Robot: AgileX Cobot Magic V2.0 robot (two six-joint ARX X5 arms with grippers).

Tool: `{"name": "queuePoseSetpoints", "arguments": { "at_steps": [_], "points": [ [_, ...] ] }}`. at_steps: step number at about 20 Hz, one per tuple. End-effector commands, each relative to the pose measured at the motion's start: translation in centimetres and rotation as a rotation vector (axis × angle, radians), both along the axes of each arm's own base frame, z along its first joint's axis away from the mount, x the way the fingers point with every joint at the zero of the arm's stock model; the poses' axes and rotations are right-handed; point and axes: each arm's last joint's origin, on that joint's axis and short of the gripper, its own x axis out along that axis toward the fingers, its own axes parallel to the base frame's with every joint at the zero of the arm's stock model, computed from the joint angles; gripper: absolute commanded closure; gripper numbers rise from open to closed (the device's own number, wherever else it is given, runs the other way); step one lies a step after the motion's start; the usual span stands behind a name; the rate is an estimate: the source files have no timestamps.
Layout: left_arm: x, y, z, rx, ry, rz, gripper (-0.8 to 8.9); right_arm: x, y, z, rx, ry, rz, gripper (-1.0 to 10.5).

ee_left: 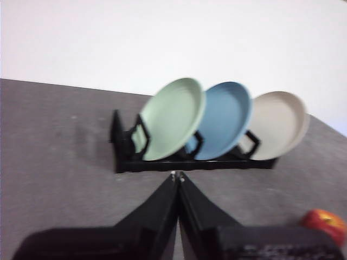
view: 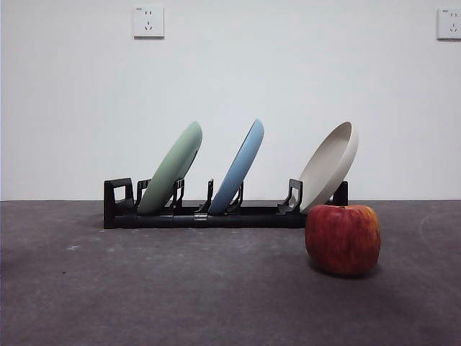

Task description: Take the green plate from the plate rack,put the plate on the table,take the apple from the table,put the apple in the plate

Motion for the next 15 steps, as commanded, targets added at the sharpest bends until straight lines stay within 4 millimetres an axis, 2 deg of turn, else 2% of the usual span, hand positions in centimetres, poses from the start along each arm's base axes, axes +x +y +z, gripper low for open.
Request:
{"name": "queuePoseSetpoints", "arguments": {
  "at_steps": [1, 8, 11, 15],
  "points": [
    [-0.1, -0.2, 1.5, 0.021, 0.028, -0.067, 8.21, -0.3, 0.2, 2.1, -0.040, 0.034, 0.075, 9.6],
    [0.2, -0.7, 3.9, 0.064, 0.148, -0.304, 8.21, -0.7, 0.5, 6.2, -0.176, 0.189, 0.269, 9.6],
    [0.4, -0.9, 4.5, 0.081, 0.202, -0.379, 8.21, -0.8, 0.7, 7.3, -0.224, 0.252, 0.351, 9.6],
    [0.5, -1.0, 5.1, 0.105, 0.257, -0.437, 8.21, -0.9, 0.7, 7.7, -0.295, 0.344, 0.430, 9.6]
  ]
}}
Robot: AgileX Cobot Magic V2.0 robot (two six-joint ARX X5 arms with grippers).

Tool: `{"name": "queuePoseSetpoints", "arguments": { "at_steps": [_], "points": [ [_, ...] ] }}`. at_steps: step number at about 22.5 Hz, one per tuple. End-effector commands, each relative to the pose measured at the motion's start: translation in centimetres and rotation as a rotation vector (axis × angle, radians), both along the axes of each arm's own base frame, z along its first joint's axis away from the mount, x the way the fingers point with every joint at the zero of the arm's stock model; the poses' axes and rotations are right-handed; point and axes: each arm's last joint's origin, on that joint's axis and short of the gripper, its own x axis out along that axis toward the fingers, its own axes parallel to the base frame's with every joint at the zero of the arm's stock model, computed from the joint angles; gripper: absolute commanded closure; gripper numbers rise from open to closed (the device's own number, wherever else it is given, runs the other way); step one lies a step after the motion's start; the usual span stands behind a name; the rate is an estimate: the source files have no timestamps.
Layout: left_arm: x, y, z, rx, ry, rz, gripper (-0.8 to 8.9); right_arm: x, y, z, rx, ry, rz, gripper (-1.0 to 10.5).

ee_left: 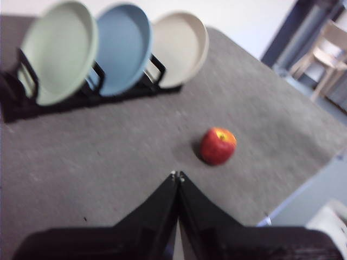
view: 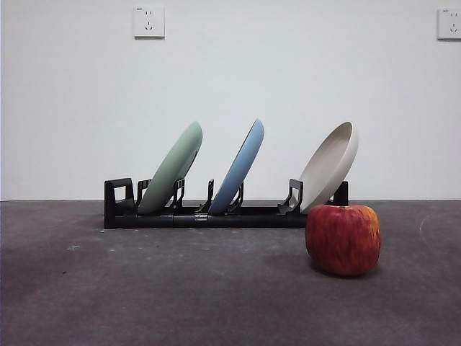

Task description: Take the green plate from the plate rack,put the plate on the table,take the apple from the table,put the apple in the plate

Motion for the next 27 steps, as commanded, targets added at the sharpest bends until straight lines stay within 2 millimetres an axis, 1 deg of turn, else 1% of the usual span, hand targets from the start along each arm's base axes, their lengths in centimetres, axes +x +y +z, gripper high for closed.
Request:
{"name": "queuePoseSetpoints", "arguments": {
  "at_steps": [1, 5, 10, 11, 12, 13, 14, 15, 16, 17, 18, 24, 27],
  "points": [
    [-0.1, -0.1, 0.3, 0.042, 0.000, -0.060, 8.22, -0.2, 0.1, -0.2, -0.096, 0.027, 0.090, 9.6],
    [-0.3, -0.1, 0.5, 0.072, 0.024, -0.083, 8.21, -0.2, 0.1, -0.7, -0.128, 0.085, 0.132, 9.6],
    [-0.4, -0.1, 0.6, 0.072, 0.027, -0.086, 8.10, -0.1, 0.2, -0.6, -0.126, 0.072, 0.138, 9.4],
    [-0.4, -0.1, 0.6, 0.073, 0.028, -0.085, 7.81, -0.1, 0.2, -0.5, -0.123, 0.069, 0.136, 9.3],
    [-0.4, -0.1, 0.6, 0.071, 0.030, -0.084, 7.11, -0.1, 0.2, -0.5, -0.119, 0.071, 0.131, 8.7],
    [-0.4, -0.1, 0.6, 0.068, 0.034, -0.081, 5.81, 0.0, 0.2, -0.5, -0.111, 0.076, 0.122, 7.7],
    [-0.4, -0.1, 0.6, 0.068, 0.034, -0.081, 4.20, 0.1, 0.2, -0.5, -0.100, 0.086, 0.112, 6.3],
    [-0.4, -0.1, 0.6, 0.068, 0.034, -0.080, 2.89, 0.1, 0.2, -0.5, -0.092, 0.096, 0.101, 5.0],
    [-0.4, -0.1, 0.6, 0.068, 0.034, -0.080, 2.04, 0.2, 0.2, -0.5, -0.086, 0.103, 0.095, 3.7],
    [-0.4, -0.1, 0.6, 0.068, 0.034, -0.080, 1.80, 0.3, 0.2, -0.5, -0.082, 0.110, 0.091, 2.4],
    [-0.4, -0.1, 0.6, 0.068, 0.033, -0.080, 1.81, 0.3, 0.2, -0.5, -0.081, 0.114, 0.090, 2.0],
    [-0.3, -0.1, 0.7, 0.068, 0.023, -0.079, 1.81, 0.7, 0.3, -0.6, -0.080, 0.132, 0.092, 2.0],
    [0.2, -0.1, 0.9, 0.065, 0.010, -0.076, 1.81, 0.9, 0.3, -0.6, -0.078, 0.140, 0.091, 2.0]
  ]
}}
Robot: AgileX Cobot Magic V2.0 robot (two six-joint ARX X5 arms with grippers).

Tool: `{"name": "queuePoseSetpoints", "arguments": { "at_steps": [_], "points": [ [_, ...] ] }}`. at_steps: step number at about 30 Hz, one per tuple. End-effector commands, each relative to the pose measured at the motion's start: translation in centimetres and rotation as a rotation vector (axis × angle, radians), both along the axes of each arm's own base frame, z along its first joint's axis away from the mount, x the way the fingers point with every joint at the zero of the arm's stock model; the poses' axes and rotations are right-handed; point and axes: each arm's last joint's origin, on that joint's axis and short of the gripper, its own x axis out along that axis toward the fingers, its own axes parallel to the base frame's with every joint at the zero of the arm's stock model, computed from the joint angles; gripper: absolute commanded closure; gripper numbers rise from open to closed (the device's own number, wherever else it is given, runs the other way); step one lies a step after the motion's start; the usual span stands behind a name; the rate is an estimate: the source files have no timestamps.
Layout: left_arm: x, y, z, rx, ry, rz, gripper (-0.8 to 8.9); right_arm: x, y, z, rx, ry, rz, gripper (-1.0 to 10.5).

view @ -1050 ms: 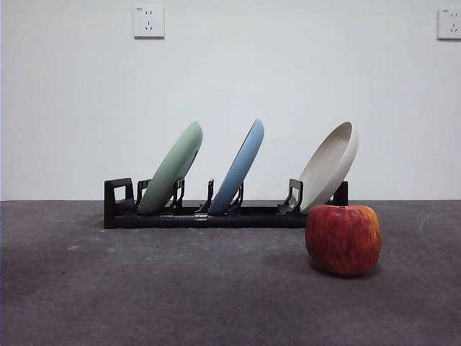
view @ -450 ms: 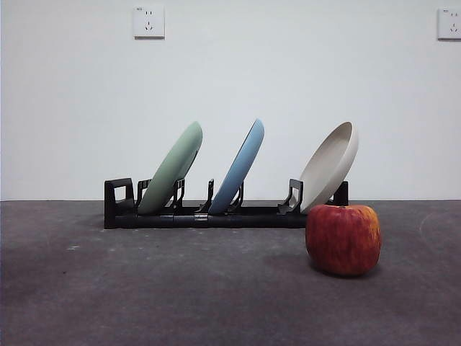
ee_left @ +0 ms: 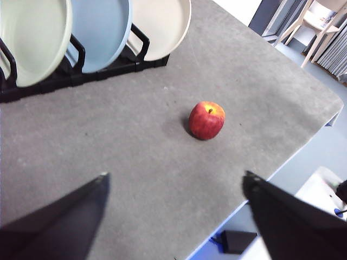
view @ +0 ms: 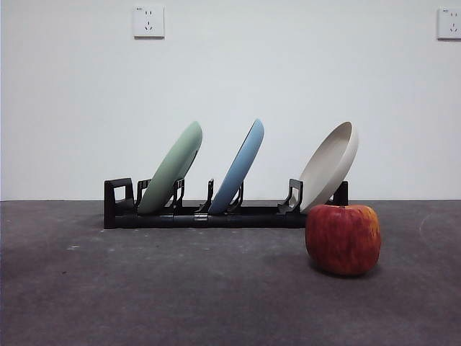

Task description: Take the green plate from the plate rack,put the plate on the table,take the apple from the table,put the apple in the plate

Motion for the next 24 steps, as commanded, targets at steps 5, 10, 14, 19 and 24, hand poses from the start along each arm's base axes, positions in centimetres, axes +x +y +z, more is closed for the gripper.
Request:
{"name": "queuePoseSetpoints", "arguments": {
  "at_steps": [5, 10, 14, 19, 24],
  "points": [
    [2.2, -0.1, 1.0, -0.003, -0.020, -0.002, 1.81, 0.1, 0.0, 0.1, 0.006, 0.002, -0.003, 2.0],
    [4.9, -0.6, 2.6, -0.004, -0.059, -0.033, 1.82, 0.3, 0.0, 0.0, 0.007, 0.006, -0.005, 2.0],
    [8.2, -1.5, 3.9, 0.020, -0.078, -0.040, 1.84, 0.4, 0.1, 0.0, 0.007, 0.009, -0.006, 2.0],
    [12.6, -3.5, 4.8, 0.052, -0.076, -0.084, 1.84, 0.6, 0.1, 0.0, 0.008, 0.014, -0.005, 2.0],
    [17.7, -6.0, 4.7, 0.102, -0.085, -0.069, 1.84, 0.6, 0.1, 0.0, 0.008, 0.016, -0.005, 2.0]
  ]
}}
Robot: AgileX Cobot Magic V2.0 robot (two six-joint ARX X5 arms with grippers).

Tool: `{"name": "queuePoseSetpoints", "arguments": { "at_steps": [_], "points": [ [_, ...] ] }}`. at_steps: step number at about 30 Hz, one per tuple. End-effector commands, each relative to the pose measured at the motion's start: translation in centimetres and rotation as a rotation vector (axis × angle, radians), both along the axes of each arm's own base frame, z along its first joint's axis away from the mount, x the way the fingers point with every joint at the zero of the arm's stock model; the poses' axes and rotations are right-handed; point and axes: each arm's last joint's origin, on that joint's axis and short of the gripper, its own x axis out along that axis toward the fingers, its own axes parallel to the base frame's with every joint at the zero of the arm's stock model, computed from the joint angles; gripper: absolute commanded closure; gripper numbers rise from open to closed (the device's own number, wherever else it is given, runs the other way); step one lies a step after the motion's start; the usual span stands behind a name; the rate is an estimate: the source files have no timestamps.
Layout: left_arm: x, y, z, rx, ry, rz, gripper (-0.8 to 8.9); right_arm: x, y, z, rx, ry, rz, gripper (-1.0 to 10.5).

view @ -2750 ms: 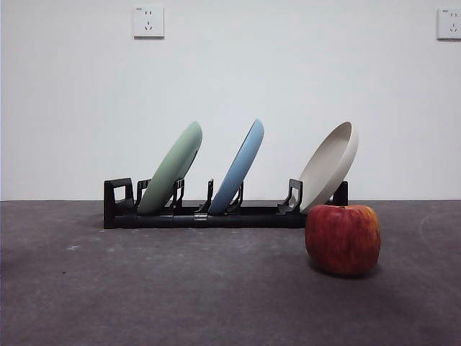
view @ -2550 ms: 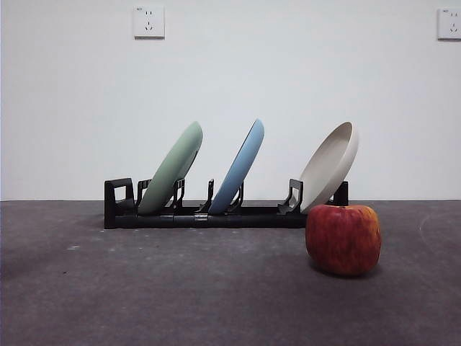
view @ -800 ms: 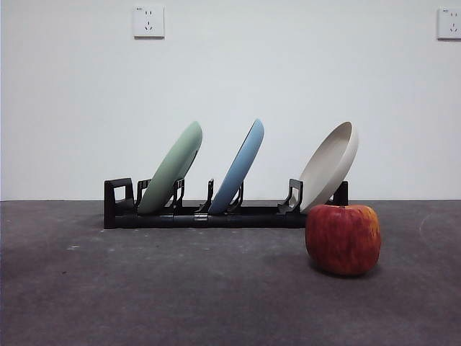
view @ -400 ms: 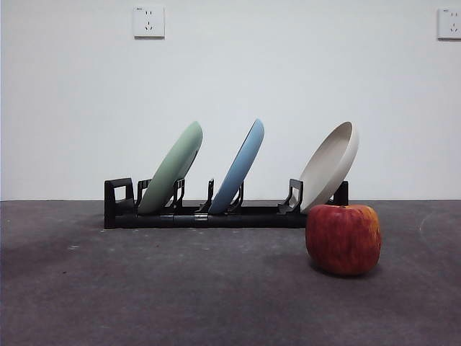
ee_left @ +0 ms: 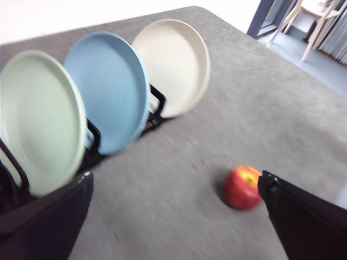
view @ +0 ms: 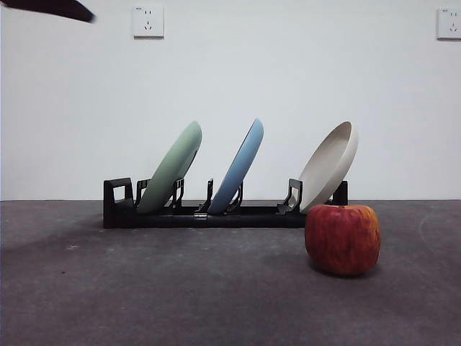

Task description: Take the green plate from the plate rack,put the plate on the table,take the apple from the table,put the apple in the plate

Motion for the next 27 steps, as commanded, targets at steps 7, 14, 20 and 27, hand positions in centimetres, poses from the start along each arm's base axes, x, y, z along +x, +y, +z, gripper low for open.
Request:
{"name": "queuePoseSetpoints", "arguments": {
  "at_steps": [7, 14, 20, 27],
  "points": [
    [8.2, -4.1, -2.3, 0.089, -0.028, 0.040, 1.86, 0.0, 0.0, 0.1, 0.005, -0.005, -0.001, 2.0],
    [13.1, -6.6, -5.7, 0.190, -0.037, 0.103, 1.87, 0.0, 0.0, 0.1, 0.008, -0.001, -0.004, 2.0],
    [15.4, -7.5, -8.9, 0.227, -0.038, 0.145, 1.89, 0.0, 0.0, 0.1, 0.009, 0.000, -0.005, 2.0],
    [16.8, -8.0, -11.8, 0.254, -0.013, 0.140, 1.92, 0.0, 0.0, 0.1, 0.009, 0.000, -0.005, 2.3]
  ]
}}
